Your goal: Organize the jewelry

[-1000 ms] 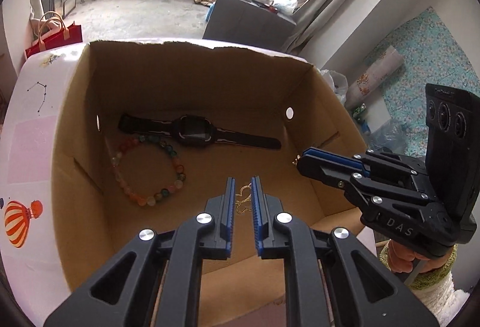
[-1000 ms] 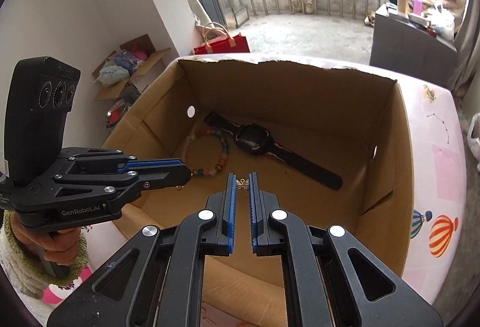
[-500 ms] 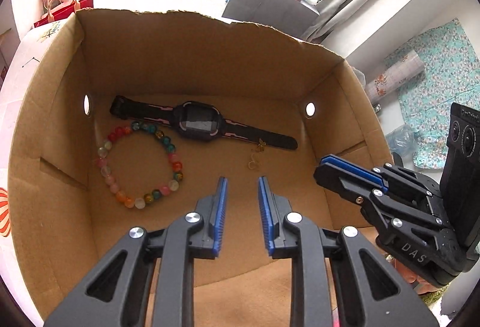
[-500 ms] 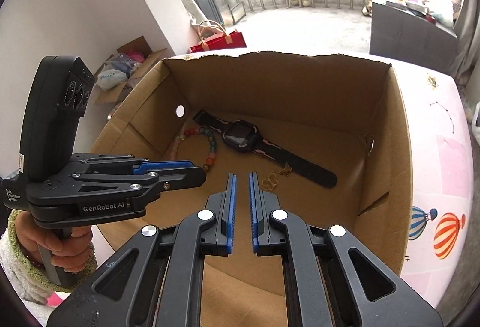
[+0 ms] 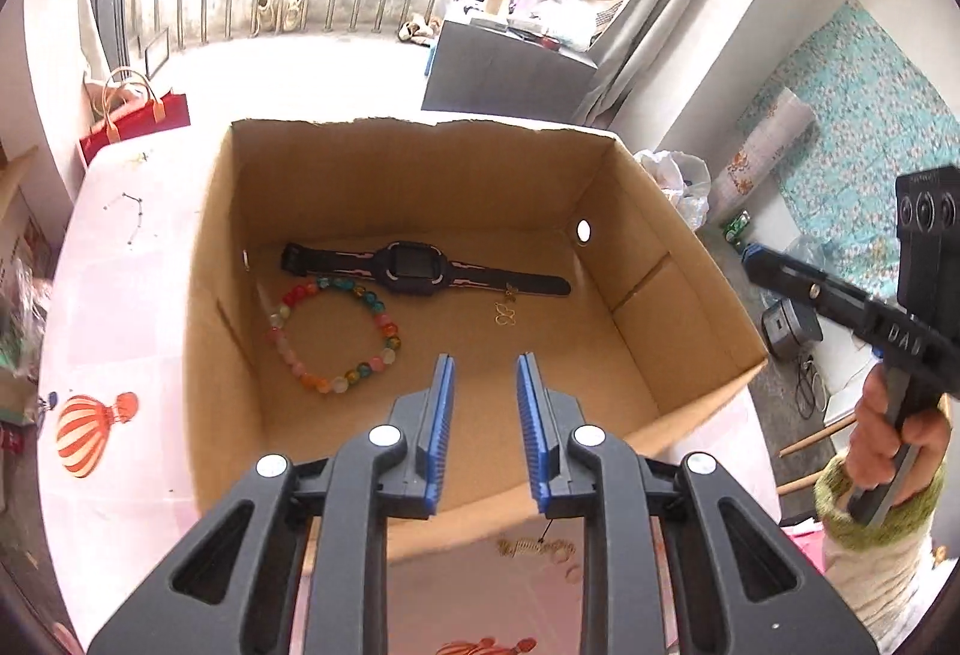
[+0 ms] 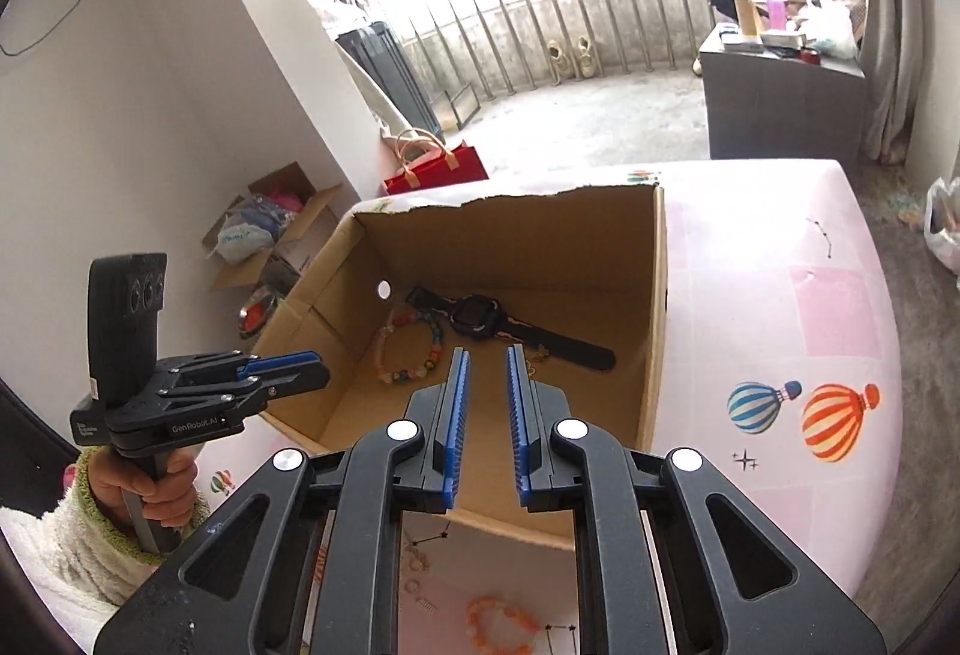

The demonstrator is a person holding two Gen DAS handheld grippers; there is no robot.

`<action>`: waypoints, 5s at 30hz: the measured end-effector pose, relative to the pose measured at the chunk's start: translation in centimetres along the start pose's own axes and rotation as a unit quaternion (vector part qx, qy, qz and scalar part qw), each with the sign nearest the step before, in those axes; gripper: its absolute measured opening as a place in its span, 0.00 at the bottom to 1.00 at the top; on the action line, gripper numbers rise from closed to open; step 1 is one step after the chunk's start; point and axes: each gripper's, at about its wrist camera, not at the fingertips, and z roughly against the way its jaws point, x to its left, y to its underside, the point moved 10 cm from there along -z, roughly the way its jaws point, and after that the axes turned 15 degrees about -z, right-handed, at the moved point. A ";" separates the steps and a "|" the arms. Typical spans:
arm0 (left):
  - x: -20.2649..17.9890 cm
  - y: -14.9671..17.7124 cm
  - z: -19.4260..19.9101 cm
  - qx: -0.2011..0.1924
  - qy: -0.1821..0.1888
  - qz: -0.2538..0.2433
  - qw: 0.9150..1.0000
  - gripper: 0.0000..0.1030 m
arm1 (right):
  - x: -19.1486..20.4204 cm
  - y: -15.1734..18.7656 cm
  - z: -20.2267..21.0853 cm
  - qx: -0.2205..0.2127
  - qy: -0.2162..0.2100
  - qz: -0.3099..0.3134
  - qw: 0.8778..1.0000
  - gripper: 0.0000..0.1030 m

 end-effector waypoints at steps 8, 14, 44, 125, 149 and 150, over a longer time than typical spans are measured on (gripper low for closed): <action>-0.9 5.6 5.6 -0.048 -0.035 -0.029 0.998 0.29 | 2.6 5.2 4.6 -0.017 -0.059 -0.021 0.998 0.23; -2.0 10.4 4.8 -0.042 -0.037 -0.024 0.998 0.30 | 2.9 11.9 1.3 0.021 -0.031 -0.034 0.999 0.23; -6.4 11.1 -6.7 0.033 -0.031 -0.187 0.981 0.24 | 0.0 16.8 -3.5 0.088 0.022 -0.055 0.994 0.23; -1.6 6.5 7.0 -0.125 0.054 -0.028 0.990 0.00 | 4.4 4.1 4.1 -0.041 -0.084 0.007 0.996 0.05; 1.1 13.8 -5.5 0.101 -0.065 -0.102 0.988 0.30 | 3.5 2.5 2.0 -0.033 -0.106 -0.013 0.994 0.05; 0.9 13.8 -5.6 0.103 -0.070 -0.112 0.986 0.30 | 3.3 2.4 2.0 -0.033 -0.107 -0.015 0.994 0.05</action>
